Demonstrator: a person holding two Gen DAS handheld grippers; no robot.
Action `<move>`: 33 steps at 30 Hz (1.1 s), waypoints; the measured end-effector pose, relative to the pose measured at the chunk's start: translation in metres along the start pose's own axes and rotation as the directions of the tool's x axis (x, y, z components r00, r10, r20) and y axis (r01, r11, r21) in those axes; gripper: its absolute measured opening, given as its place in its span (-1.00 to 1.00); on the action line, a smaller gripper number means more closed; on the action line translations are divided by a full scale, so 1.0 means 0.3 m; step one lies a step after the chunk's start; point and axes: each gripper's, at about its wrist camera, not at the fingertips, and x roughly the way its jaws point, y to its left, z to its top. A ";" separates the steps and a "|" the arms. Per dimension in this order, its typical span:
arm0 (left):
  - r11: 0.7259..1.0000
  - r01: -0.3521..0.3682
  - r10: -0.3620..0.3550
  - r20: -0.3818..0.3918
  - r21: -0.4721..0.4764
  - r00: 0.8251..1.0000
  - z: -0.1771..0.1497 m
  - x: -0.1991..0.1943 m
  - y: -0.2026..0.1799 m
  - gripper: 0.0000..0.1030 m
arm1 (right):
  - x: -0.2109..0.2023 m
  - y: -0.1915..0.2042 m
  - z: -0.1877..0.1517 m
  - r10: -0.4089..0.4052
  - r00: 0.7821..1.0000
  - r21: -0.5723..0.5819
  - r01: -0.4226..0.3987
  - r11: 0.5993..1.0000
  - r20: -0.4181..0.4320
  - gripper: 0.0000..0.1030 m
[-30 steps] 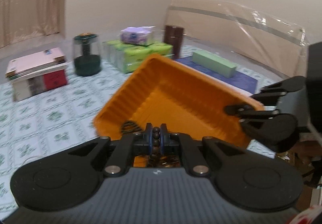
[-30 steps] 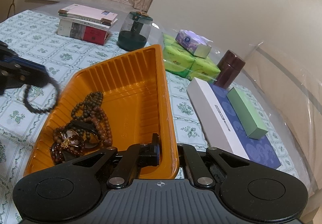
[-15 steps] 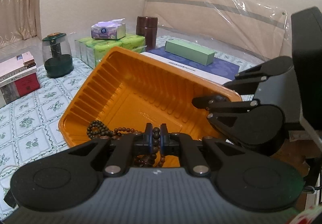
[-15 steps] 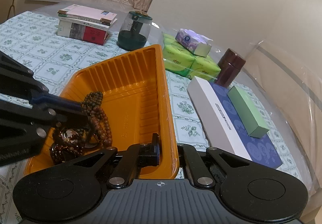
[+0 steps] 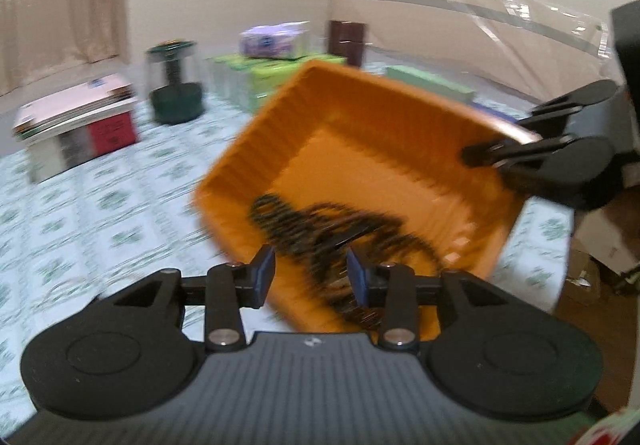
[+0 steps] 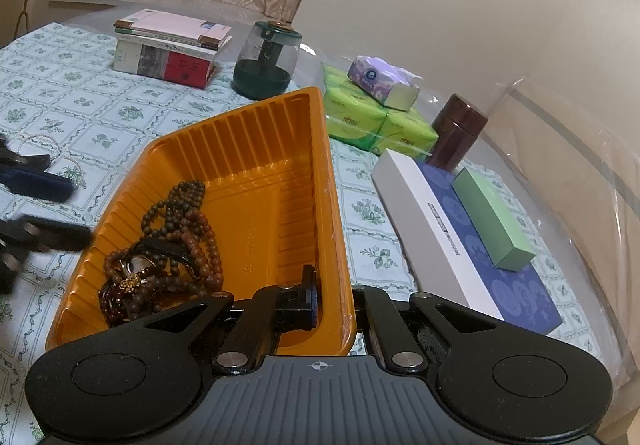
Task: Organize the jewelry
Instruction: 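Move the open left gripper back to the black cylinder, then grasp the black cylinder by its end with the left gripper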
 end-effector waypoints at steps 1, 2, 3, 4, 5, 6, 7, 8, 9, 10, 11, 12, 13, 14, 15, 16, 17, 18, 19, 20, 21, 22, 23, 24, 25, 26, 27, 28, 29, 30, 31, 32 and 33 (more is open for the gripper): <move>1.000 -0.020 0.020 -0.004 -0.014 1.000 -0.014 -0.011 0.029 -0.31 | 0.000 0.000 0.000 0.000 1.000 -0.001 0.000 1.000 0.000 -0.93; 0.999 -0.043 0.042 -0.005 -0.025 0.999 -0.027 -0.022 0.055 -0.31 | -0.001 0.002 0.001 -0.001 1.000 -0.001 0.001 1.000 0.000 -0.93; 0.997 -0.067 0.067 -0.009 -0.036 0.998 -0.041 -0.033 0.083 -0.31 | 0.000 0.000 0.000 -0.001 1.000 -0.001 0.001 1.000 0.000 -0.93; 0.995 -0.089 0.088 -0.015 -0.046 0.996 -0.054 -0.044 0.109 -0.31 | -0.002 0.002 0.001 -0.001 1.000 -0.002 0.001 1.000 0.001 -0.93; 0.992 -0.111 0.110 -0.021 -0.053 0.994 -0.065 -0.052 0.137 -0.31 | -0.001 0.000 0.000 -0.001 1.000 -0.002 0.001 1.000 0.001 -0.93; 0.989 -0.137 0.135 -0.026 -0.058 0.990 -0.078 -0.062 0.164 -0.30 | -0.001 0.000 0.001 -0.001 1.000 -0.003 0.001 1.000 0.001 -0.93; 0.985 -0.162 0.160 -0.030 -0.062 0.987 -0.093 -0.073 0.191 -0.30 | -0.002 0.001 0.000 -0.002 1.000 -0.004 0.002 1.000 0.002 -0.93; 0.980 -0.187 0.186 -0.034 -0.065 0.982 -0.105 -0.080 0.216 -0.28 | -0.002 0.001 0.001 -0.002 1.000 -0.005 0.002 1.000 0.002 -0.93; 0.975 -0.212 0.210 -0.041 -0.070 0.977 -0.116 -0.086 0.244 -0.25 | -0.002 0.001 0.001 -0.002 1.000 -0.004 0.002 1.000 0.002 -0.93; 0.970 -0.233 0.230 -0.047 -0.071 0.972 -0.128 -0.090 0.270 -0.24 | -0.002 0.001 0.000 -0.003 1.000 -0.004 0.003 1.000 0.002 -0.93; 0.965 -0.252 0.249 -0.048 -0.069 0.967 -0.138 -0.093 0.293 -0.23 | -0.002 0.001 0.001 -0.003 1.000 -0.004 0.003 1.000 0.002 -0.93; 0.962 -0.266 0.263 -0.048 -0.062 0.964 -0.147 -0.094 0.312 -0.23 | -0.002 0.001 0.002 -0.003 1.000 -0.005 0.003 1.000 0.001 -0.93; 0.959 -0.279 0.277 -0.054 -0.048 0.959 -0.155 -0.090 0.330 -0.23 | -0.003 0.001 0.002 -0.003 1.000 -0.005 0.003 1.000 0.000 -0.93; 0.955 -0.295 0.292 -0.060 -0.034 0.954 -0.162 -0.083 0.349 -0.23 | -0.002 0.001 0.001 -0.002 1.000 -0.004 0.002 1.000 0.000 -0.93; 0.953 -0.303 0.301 -0.064 -0.021 0.951 -0.168 -0.075 0.366 -0.23 | -0.003 0.003 0.002 -0.003 1.000 -0.006 0.003 1.000 -0.001 -0.93; 0.951 -0.310 0.308 -0.066 -0.010 0.949 -0.173 -0.067 0.380 -0.23 | -0.004 0.005 0.002 -0.004 1.000 -0.008 0.004 1.000 -0.001 -0.93; 0.948 -0.318 0.318 -0.067 0.002 0.946 -0.176 -0.058 0.394 -0.23 | -0.005 0.006 0.003 -0.004 1.000 -0.009 0.004 1.000 -0.002 -0.93; 0.949 -0.316 0.316 -0.069 0.013 0.946 -0.177 -0.048 0.409 -0.23 | -0.005 0.006 0.003 -0.005 1.000 -0.009 0.005 1.000 -0.002 -0.93; 0.952 -0.307 0.307 -0.072 0.017 0.949 -0.180 -0.035 0.420 -0.23 | -0.005 0.006 0.003 -0.005 1.000 -0.009 0.005 1.000 -0.002 -0.93; 0.954 -0.298 0.298 -0.080 0.020 0.951 -0.182 -0.022 0.433 -0.23 | -0.005 0.005 0.003 -0.006 1.000 -0.010 0.006 1.000 -0.003 -0.93; 0.956 -0.291 0.293 -0.088 0.027 0.952 -0.183 -0.009 0.444 -0.23 | -0.004 0.005 0.003 -0.005 1.000 -0.010 0.005 1.000 -0.003 -0.93; 0.958 -0.286 0.288 -0.094 0.036 0.953 -0.184 0.004 0.453 -0.23 | -0.005 0.006 0.003 -0.006 1.000 -0.011 0.005 1.000 -0.004 -0.93; 0.960 -0.278 0.281 -0.098 0.044 0.955 -0.185 0.017 0.459 -0.23 | -0.004 0.005 0.003 -0.005 1.000 -0.011 0.005 1.000 -0.004 -0.93; 0.962 -0.271 0.274 -0.104 0.047 0.956 -0.186 0.029 0.467 -0.24 | -0.003 0.003 0.002 -0.005 1.000 -0.011 0.005 1.000 -0.006 -0.93; 0.964 -0.263 0.267 -0.111 0.048 0.957 -0.186 0.039 0.475 -0.24 | -0.003 0.001 0.001 -0.006 1.000 -0.010 0.005 1.000 -0.007 -0.93; 0.965 -0.257 0.261 -0.117 0.048 0.958 -0.186 0.049 0.481 -0.24 | -0.002 0.000 0.000 -0.006 1.000 -0.010 0.006 1.000 -0.009 -0.93; 0.967 -0.251 0.255 -0.121 0.048 0.959 -0.185 0.056 0.485 -0.24 | 0.000 -0.002 -0.002 -0.007 1.000 -0.009 0.007 1.000 -0.009 -0.93; 0.968 -0.244 0.249 -0.127 0.048 0.960 -0.184 0.063 0.489 -0.25 | 0.002 -0.004 -0.002 -0.007 1.000 -0.008 0.007 1.000 -0.010 -0.93; 0.970 -0.239 0.243 -0.132 0.049 0.961 -0.184 0.068 0.490 -0.32 | 0.002 -0.004 -0.003 -0.008 1.000 -0.008 0.008 1.000 -0.011 -0.92; 0.969 -0.242 0.247 -0.135 0.050 0.960 -0.184 0.071 0.489 -0.38 | 0.002 -0.004 -0.003 -0.007 1.000 -0.008 0.007 1.000 -0.011 -0.92; 0.969 -0.241 0.246 -0.136 0.048 0.960 -0.185 0.071 0.490 -0.44 | 0.003 -0.006 -0.003 -0.007 1.000 -0.007 0.007 1.000 -0.011 -0.92; 0.970 -0.238 0.241 -0.139 0.041 0.960 -0.186 0.070 0.490 -0.51 | 0.004 -0.007 -0.004 -0.007 1.000 -0.005 0.007 1.000 -0.012 -0.92; 0.971 -0.239 0.241 -0.142 0.032 0.960 -0.188 0.067 0.489 -0.56 | 0.006 -0.008 -0.004 -0.007 1.000 -0.005 0.007 1.000 -0.013 -0.92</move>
